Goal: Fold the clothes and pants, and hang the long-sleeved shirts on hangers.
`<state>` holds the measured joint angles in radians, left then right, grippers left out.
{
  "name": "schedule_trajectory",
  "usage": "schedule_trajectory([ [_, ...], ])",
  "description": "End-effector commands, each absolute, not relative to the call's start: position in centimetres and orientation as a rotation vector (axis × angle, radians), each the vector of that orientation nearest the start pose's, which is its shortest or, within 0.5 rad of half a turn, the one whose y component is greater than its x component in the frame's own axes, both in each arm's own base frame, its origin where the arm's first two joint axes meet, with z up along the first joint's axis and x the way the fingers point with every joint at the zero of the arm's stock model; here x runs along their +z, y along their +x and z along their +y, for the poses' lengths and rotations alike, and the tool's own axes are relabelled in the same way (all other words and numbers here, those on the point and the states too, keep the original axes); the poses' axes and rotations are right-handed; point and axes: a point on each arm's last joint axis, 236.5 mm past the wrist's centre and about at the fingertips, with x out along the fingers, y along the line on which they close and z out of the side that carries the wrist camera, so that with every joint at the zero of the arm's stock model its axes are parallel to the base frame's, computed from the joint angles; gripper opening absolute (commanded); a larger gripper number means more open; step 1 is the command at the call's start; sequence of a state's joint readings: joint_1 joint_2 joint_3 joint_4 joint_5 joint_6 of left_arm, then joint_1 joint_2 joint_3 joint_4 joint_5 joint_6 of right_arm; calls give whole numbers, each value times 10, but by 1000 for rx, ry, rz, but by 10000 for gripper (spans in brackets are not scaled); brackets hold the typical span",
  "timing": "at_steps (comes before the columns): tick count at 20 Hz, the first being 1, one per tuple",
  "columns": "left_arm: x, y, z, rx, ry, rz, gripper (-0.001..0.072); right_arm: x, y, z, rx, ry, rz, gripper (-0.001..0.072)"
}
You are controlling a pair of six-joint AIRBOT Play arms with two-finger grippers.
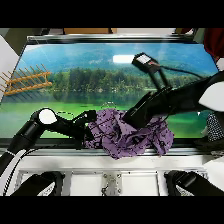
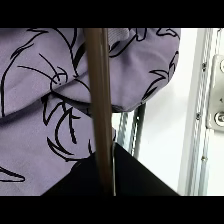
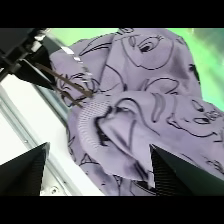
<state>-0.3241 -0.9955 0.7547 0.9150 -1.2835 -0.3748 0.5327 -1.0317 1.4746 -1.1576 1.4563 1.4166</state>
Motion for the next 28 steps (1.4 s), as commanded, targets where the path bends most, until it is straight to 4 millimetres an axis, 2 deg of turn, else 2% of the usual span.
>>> schedule_trajectory([
  [1,5,196,-212,-1397,515,960,15,213,259,230,904,-140,965,703],
  [3,5,196,-212,-1396,515,959,15,214,264,228,893,-127,956,703],
  [5,5,196,-212,-1396,515,960,15,212,269,223,951,-266,886,703],
  [7,5,196,-212,-1396,515,959,15,214,279,209,996,-326,822,703],
  [10,5,196,-212,-1396,515,959,15,219,274,185,1202,-248,708,703],
  [12,5,196,-212,-1396,514,959,15,222,274,157,1299,-145,557,703],
  [13,5,196,-212,-1396,514,959,15,216,280,138,1287,-106,504,703],
  [15,5,196,-212,-1396,515,959,15,186,289,102,1234,-99,461,703],
  [17,5,196,-212,-1397,515,959,15,162,290,86,1249,-106,425,703],
  [20,5,196,-212,-1397,515,959,15,143,282,87,1378,-111,377,702],
  [28,5,196,-212,-1396,515,959,15,99,287,108,1550,-40,360,703],
])
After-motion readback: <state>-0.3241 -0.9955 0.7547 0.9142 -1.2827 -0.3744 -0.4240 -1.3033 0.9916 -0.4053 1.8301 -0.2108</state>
